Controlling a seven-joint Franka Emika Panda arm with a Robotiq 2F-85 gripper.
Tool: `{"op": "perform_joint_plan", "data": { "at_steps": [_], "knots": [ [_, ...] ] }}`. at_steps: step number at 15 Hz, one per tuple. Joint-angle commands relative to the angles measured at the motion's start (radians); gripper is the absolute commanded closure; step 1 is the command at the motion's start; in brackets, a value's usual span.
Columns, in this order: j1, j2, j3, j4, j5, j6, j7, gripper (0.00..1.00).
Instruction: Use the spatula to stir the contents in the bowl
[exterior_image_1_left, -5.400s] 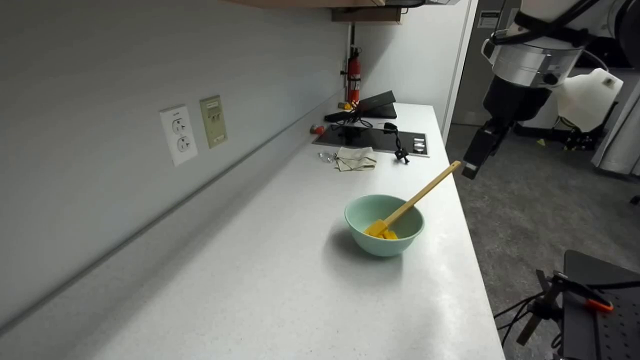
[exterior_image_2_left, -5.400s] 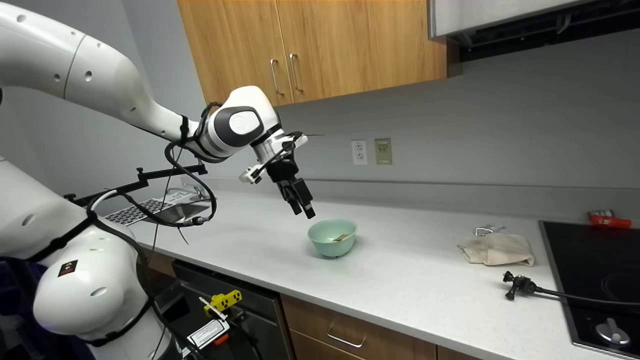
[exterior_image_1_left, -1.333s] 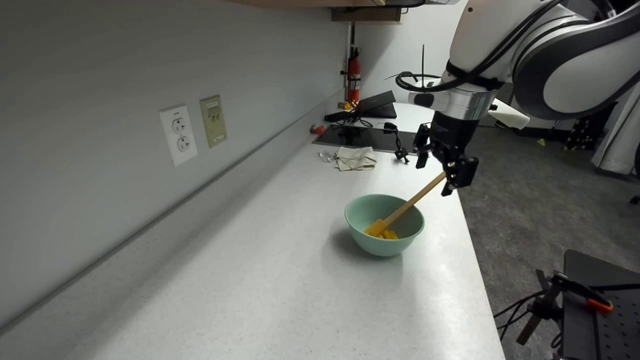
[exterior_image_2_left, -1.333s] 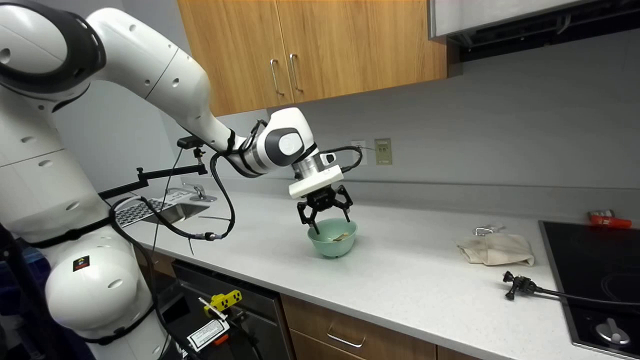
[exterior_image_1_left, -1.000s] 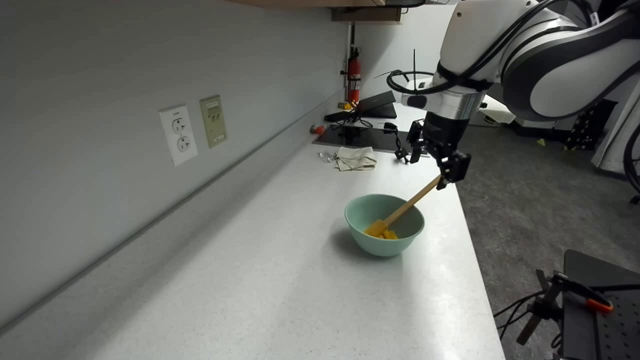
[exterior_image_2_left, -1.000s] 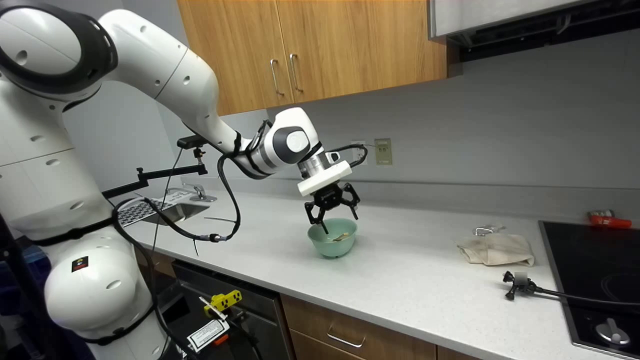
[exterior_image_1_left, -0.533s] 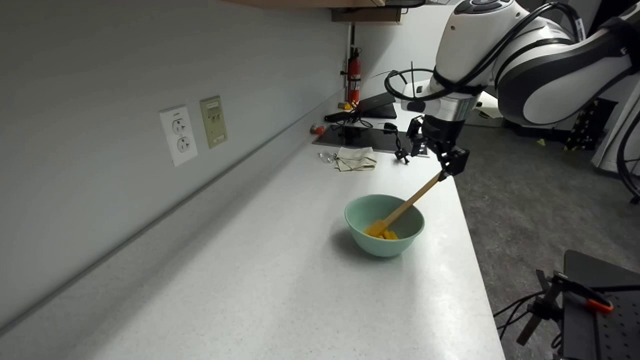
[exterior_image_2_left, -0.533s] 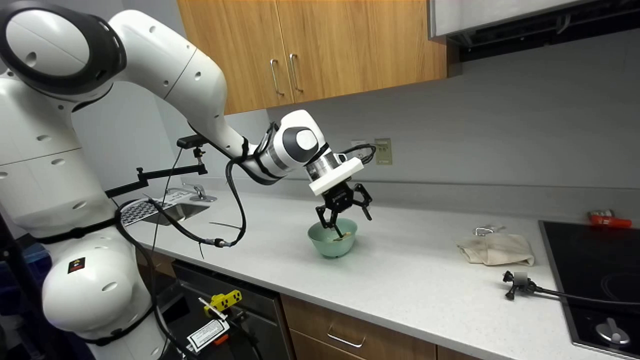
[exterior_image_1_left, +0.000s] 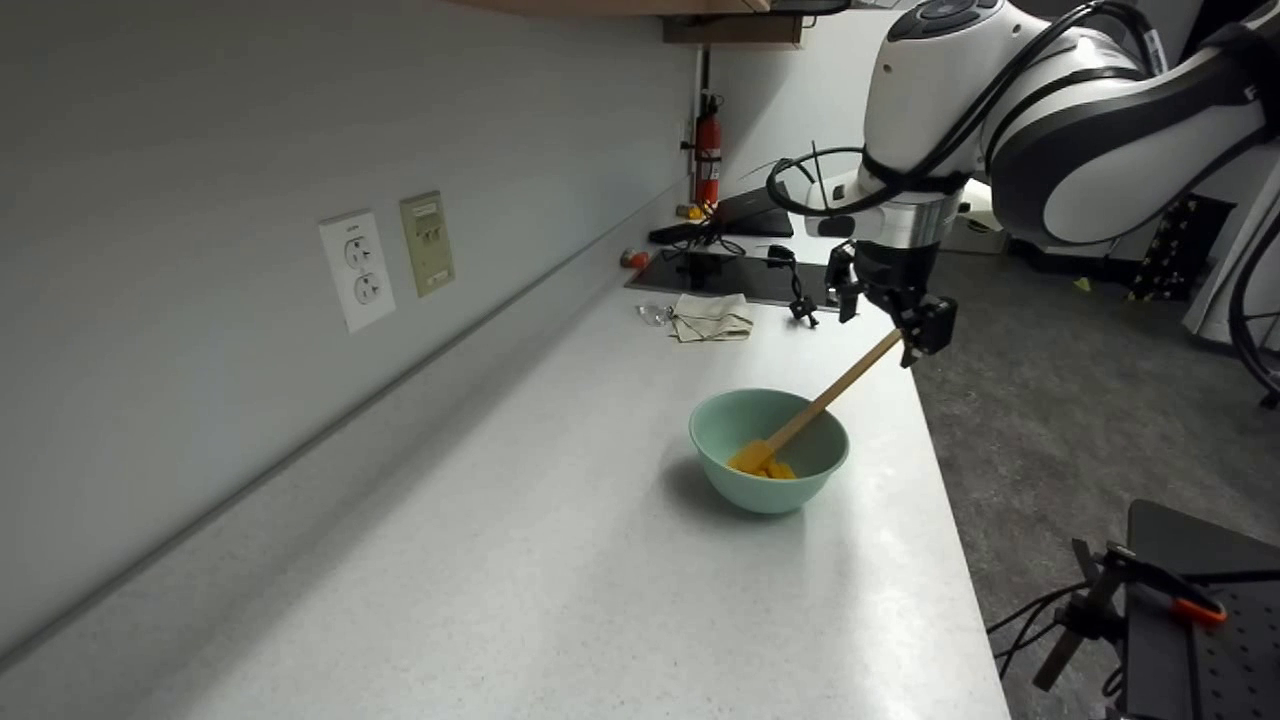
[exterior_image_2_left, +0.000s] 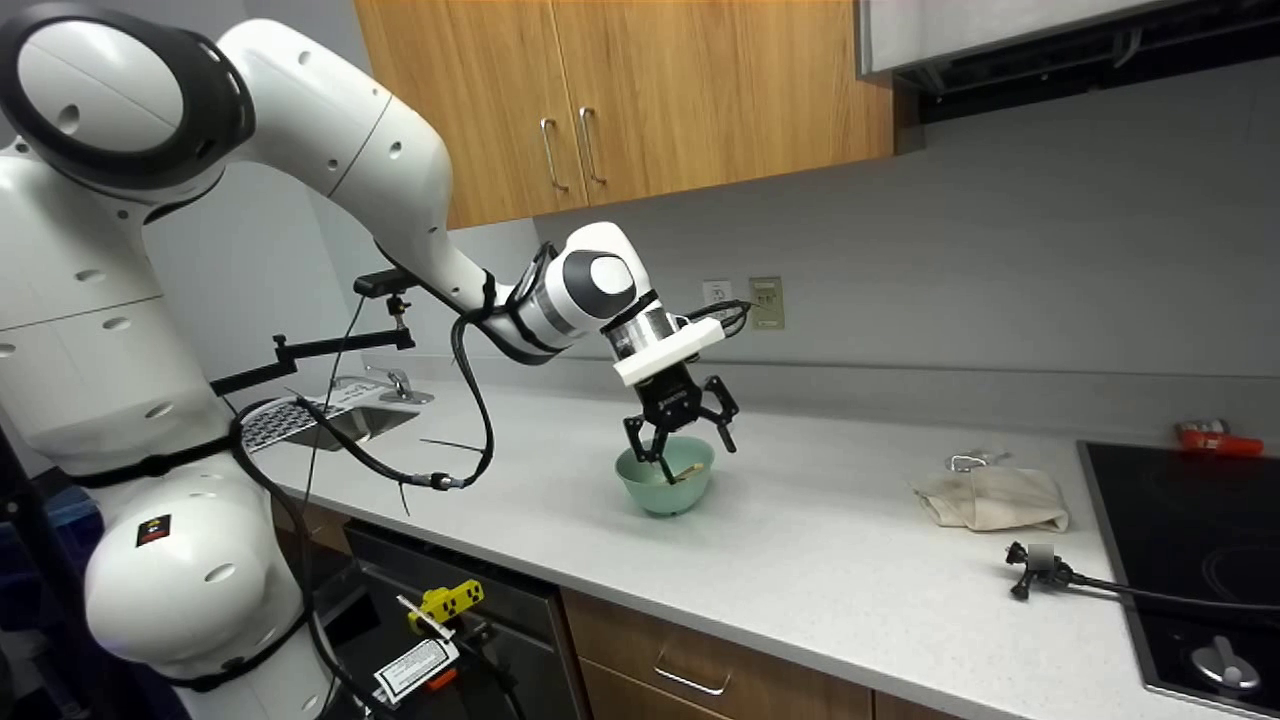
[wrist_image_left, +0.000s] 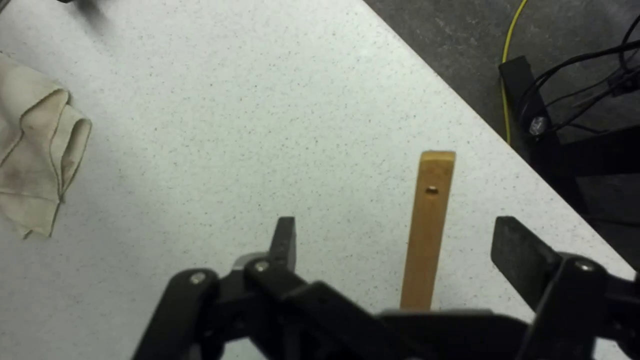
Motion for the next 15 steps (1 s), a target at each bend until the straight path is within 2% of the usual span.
{"op": "perform_joint_plan", "data": {
  "at_steps": [1, 4, 5, 6, 8, 10, 11, 12, 15],
  "knots": [
    [0.011, 0.01, 0.015, 0.038, 0.024, -0.076, -0.065, 0.05],
    [0.013, 0.016, 0.022, 0.044, 0.005, -0.103, -0.068, 0.1],
    [0.012, 0.019, 0.024, 0.045, 0.001, -0.109, -0.069, 0.15],
    [0.012, 0.021, 0.024, 0.044, -0.004, -0.114, -0.066, 0.12],
    [0.012, 0.026, 0.025, 0.043, -0.012, -0.124, -0.063, 0.13],
    [0.012, 0.031, 0.026, 0.042, -0.018, -0.131, -0.059, 0.25],
    [0.012, 0.033, 0.026, 0.042, -0.018, -0.132, -0.058, 0.44],
    [0.012, 0.033, 0.027, 0.04, -0.02, -0.126, -0.058, 0.45],
    [0.013, 0.029, 0.029, 0.033, -0.029, -0.115, -0.057, 0.69]
  ]
}}
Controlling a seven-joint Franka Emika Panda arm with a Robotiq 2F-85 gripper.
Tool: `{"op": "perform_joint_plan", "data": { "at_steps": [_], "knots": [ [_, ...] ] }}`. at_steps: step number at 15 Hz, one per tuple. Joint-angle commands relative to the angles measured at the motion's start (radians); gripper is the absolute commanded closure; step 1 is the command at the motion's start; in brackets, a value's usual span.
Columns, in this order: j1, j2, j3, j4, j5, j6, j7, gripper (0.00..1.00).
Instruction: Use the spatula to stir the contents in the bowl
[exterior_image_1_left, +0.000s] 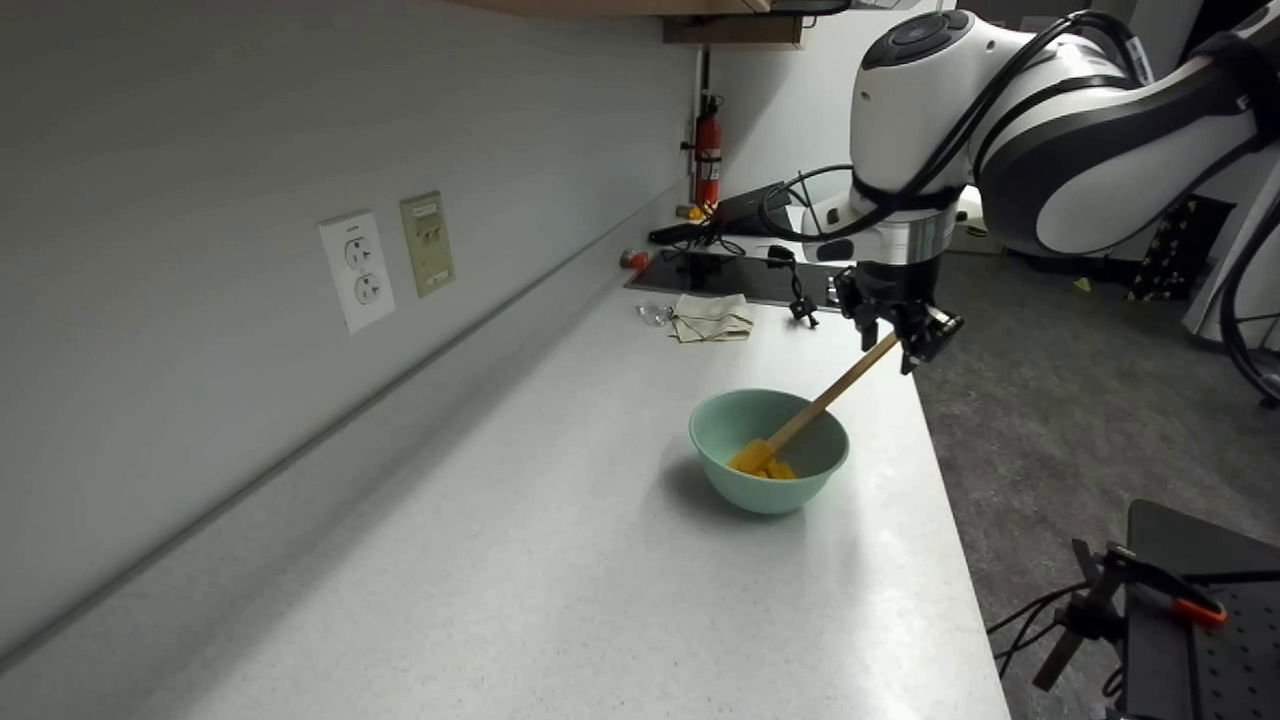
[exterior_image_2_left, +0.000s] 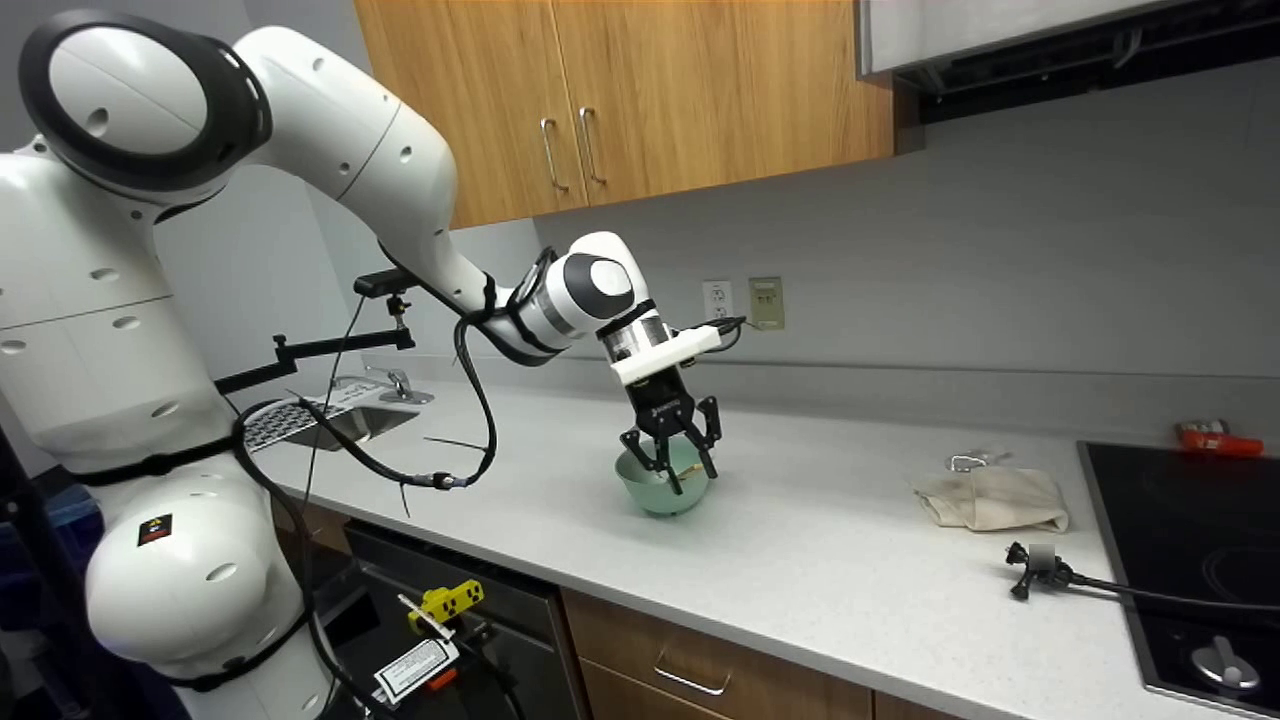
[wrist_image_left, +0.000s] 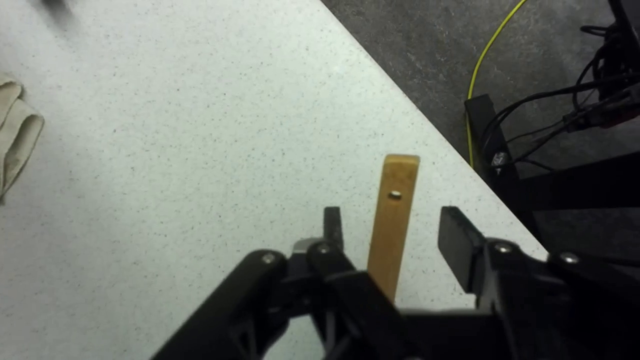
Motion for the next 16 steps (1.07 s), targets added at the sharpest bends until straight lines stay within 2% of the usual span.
{"op": "perform_joint_plan", "data": {
  "at_steps": [1, 3, 4, 5, 6, 12, 16],
  "knots": [
    [0.007, 0.003, 0.004, 0.016, -0.022, -0.018, -0.017, 0.78],
    [0.007, 0.001, 0.005, 0.014, -0.028, -0.012, -0.016, 0.93],
    [0.007, 0.0, 0.006, 0.013, -0.03, -0.01, -0.016, 0.99],
    [0.007, -0.002, 0.007, 0.012, -0.031, -0.007, -0.017, 1.0],
    [0.006, -0.005, 0.008, 0.01, -0.035, -0.001, -0.016, 0.96],
    [0.006, -0.039, 0.008, 0.007, -0.045, 0.081, -0.016, 0.96],
    [0.008, -0.055, 0.01, 0.0, -0.121, 0.183, -0.005, 0.96]
  ]
}}
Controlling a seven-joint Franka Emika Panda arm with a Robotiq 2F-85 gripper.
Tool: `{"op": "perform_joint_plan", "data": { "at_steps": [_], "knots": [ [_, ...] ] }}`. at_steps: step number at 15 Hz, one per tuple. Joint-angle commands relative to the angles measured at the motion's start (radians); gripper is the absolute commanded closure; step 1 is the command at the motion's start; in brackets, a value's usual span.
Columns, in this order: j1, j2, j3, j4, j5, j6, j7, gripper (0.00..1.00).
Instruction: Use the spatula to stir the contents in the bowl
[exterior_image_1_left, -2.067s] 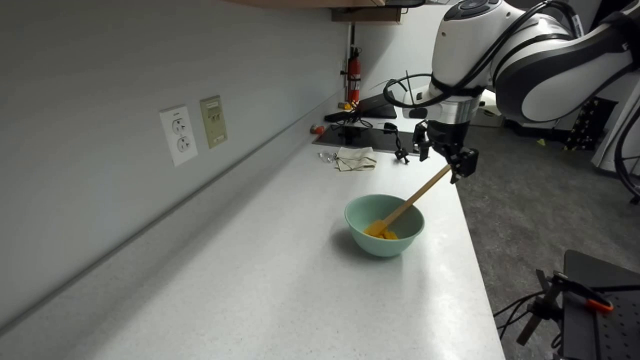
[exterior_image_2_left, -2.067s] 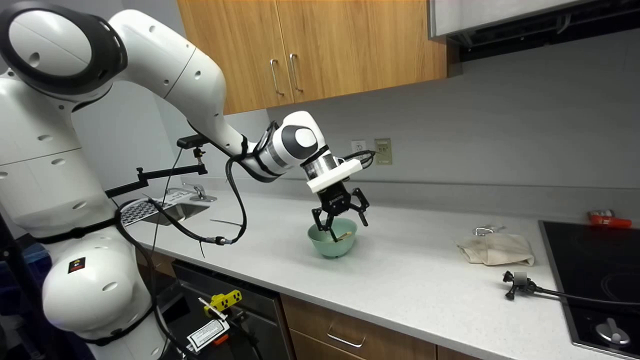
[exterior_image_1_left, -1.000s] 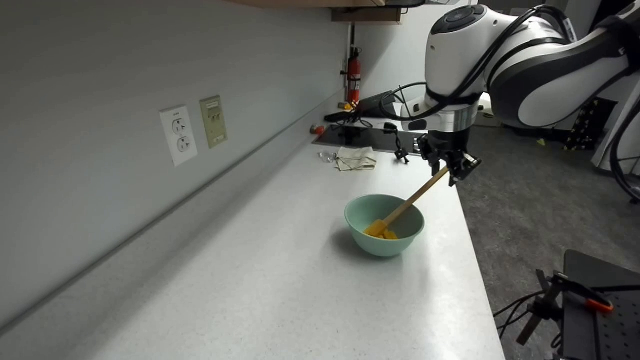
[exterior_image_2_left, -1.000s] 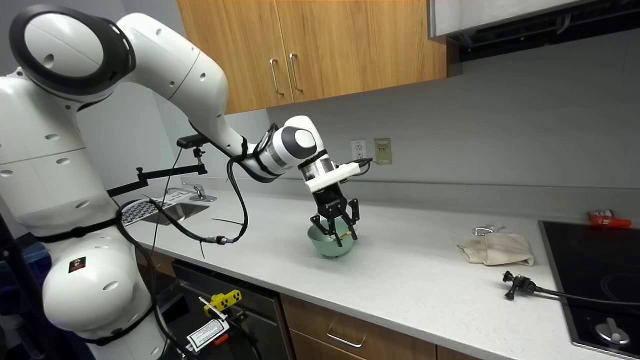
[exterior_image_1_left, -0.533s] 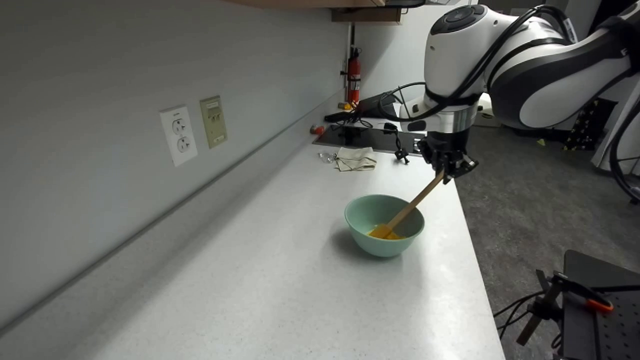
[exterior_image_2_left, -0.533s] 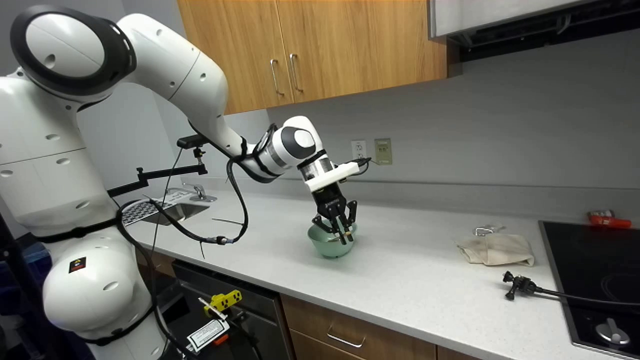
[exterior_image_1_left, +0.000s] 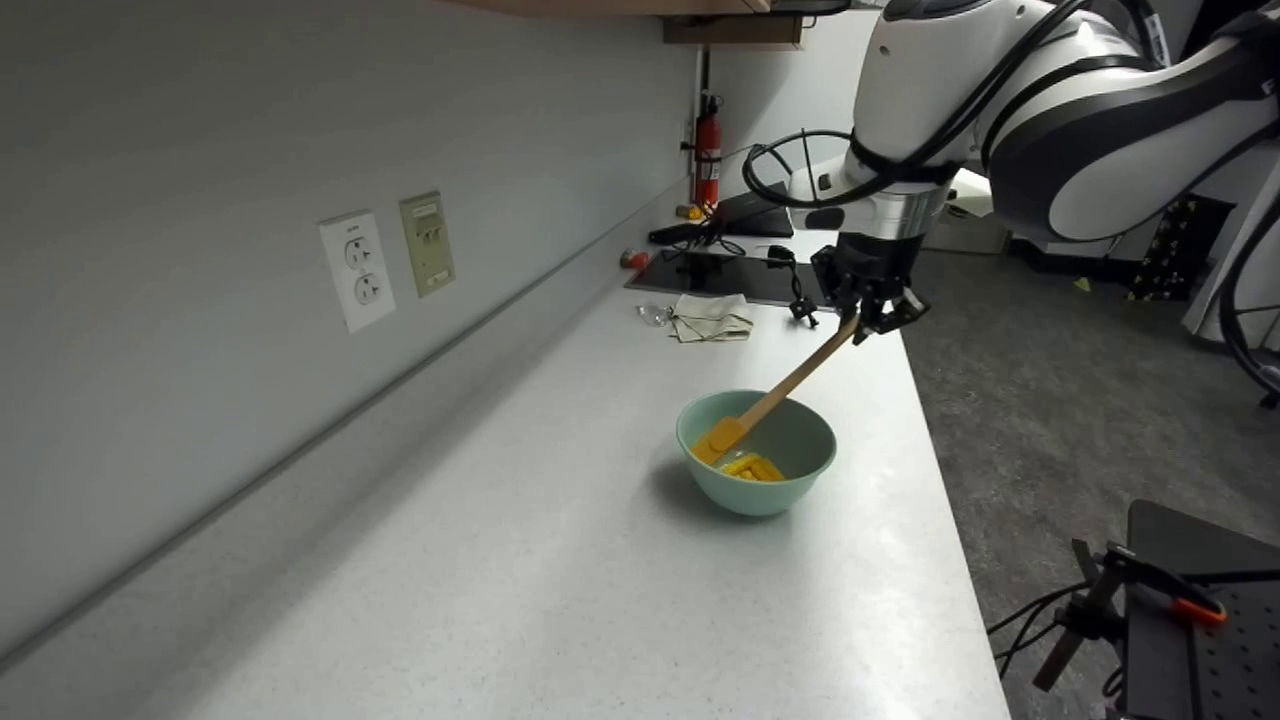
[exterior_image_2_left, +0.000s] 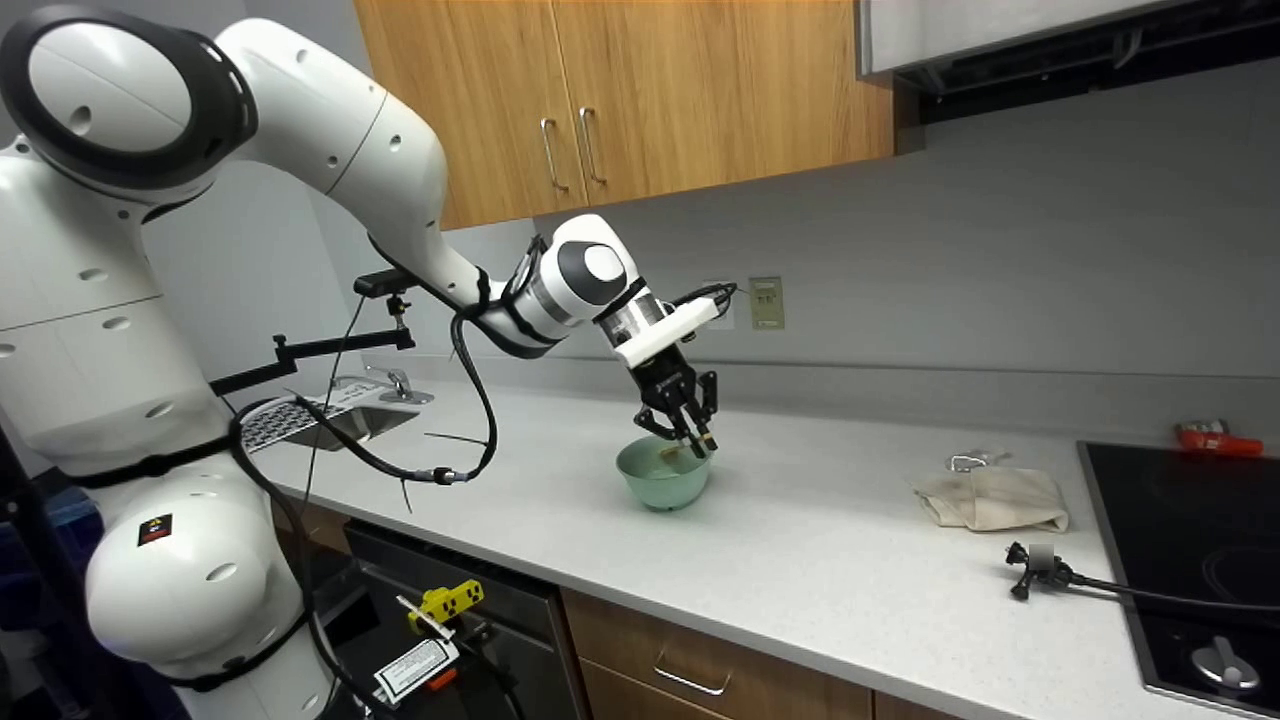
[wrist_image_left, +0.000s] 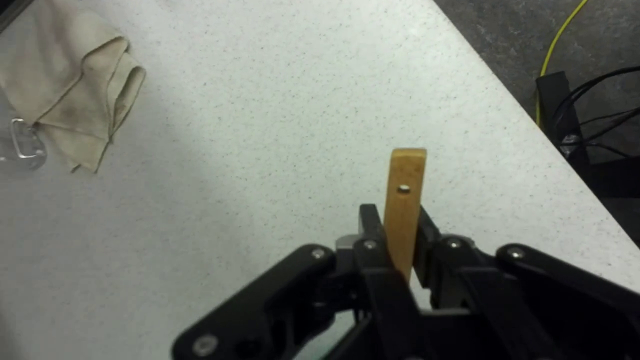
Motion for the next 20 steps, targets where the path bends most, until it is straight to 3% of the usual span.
{"op": "perform_joint_plan", "data": {
  "at_steps": [1, 9, 14, 16, 20],
  "knots": [
    [0.007, -0.031, -0.001, -0.018, -0.103, 0.086, -0.004, 0.96],
    [-0.008, -0.044, -0.019, -0.085, -0.489, 0.296, 0.03, 0.96],
    [-0.009, -0.031, -0.026, -0.07, -0.656, 0.357, 0.103, 0.96],
    [-0.003, -0.019, -0.021, -0.068, -0.668, 0.331, 0.126, 0.96],
    [0.017, 0.009, 0.001, -0.066, -0.562, 0.177, 0.144, 0.96]
  ]
}}
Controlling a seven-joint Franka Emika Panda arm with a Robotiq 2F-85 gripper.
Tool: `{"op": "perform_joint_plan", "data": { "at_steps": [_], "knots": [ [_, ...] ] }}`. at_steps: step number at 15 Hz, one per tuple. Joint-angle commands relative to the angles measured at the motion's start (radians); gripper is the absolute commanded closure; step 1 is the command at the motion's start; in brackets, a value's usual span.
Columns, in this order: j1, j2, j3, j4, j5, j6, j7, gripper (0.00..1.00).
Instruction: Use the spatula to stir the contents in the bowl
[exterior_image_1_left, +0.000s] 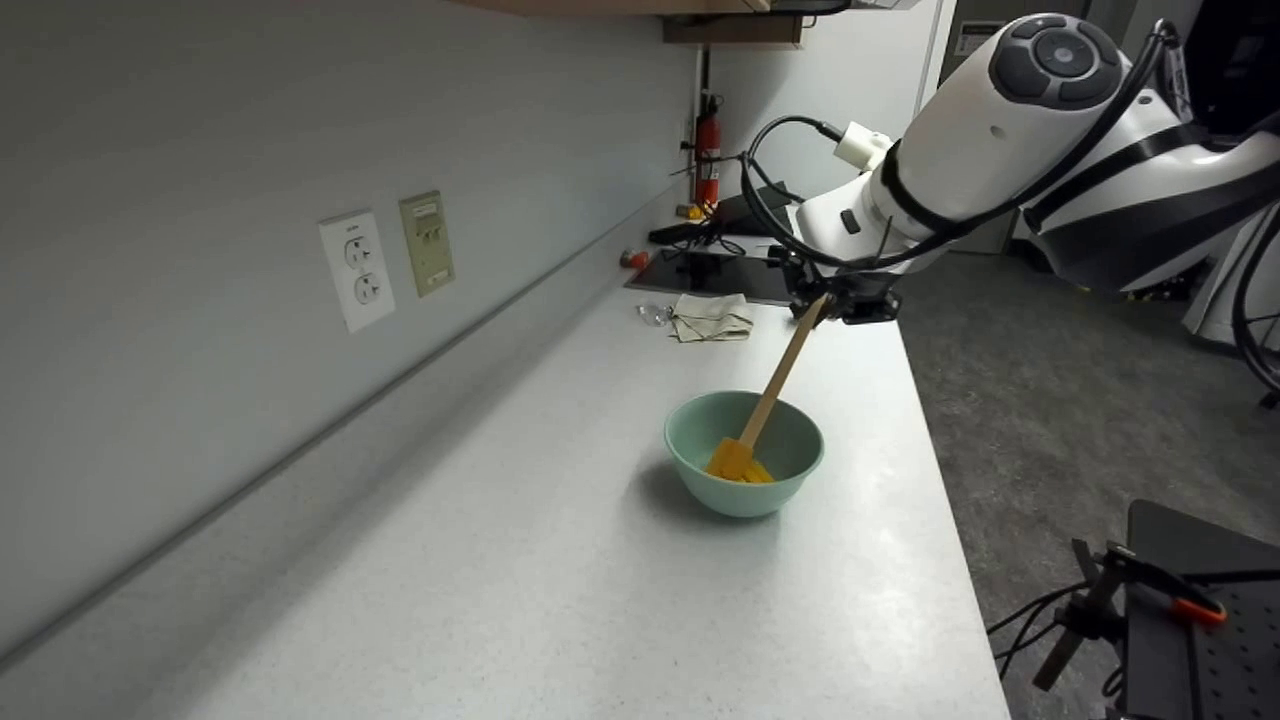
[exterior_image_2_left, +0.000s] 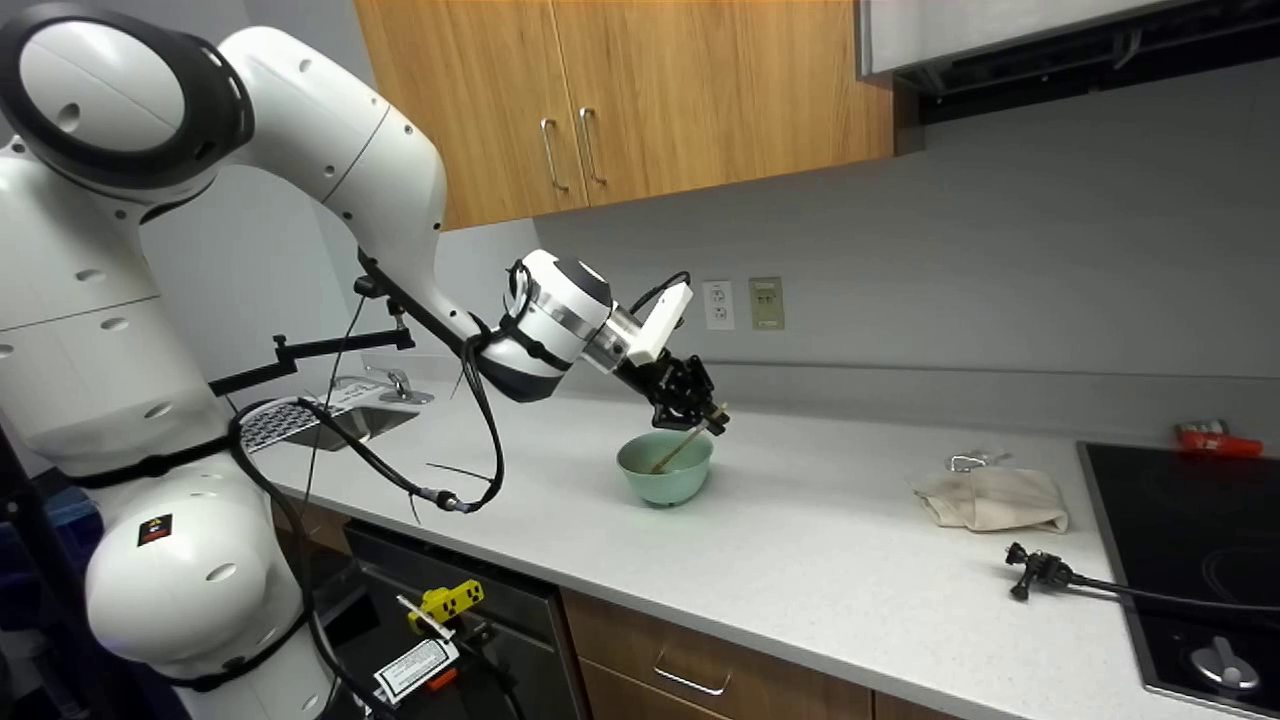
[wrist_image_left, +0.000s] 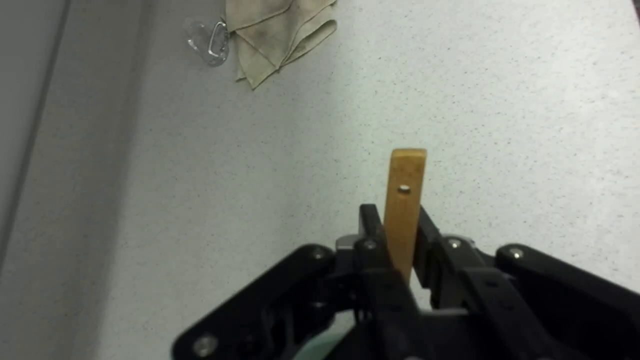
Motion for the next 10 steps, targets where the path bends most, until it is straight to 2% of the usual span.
{"op": "perform_joint_plan", "data": {
  "at_steps": [1, 3, 6, 10],
  "knots": [
    [0.022, 0.02, 0.02, 0.006, 0.073, -0.14, 0.049, 0.96],
    [0.027, 0.031, 0.028, 0.011, 0.098, -0.185, 0.077, 0.96],
    [0.03, 0.033, 0.032, 0.013, 0.09, -0.175, 0.144, 0.96],
    [0.031, 0.032, 0.036, 0.026, 0.014, -0.145, 0.279, 0.96]
  ]
}}
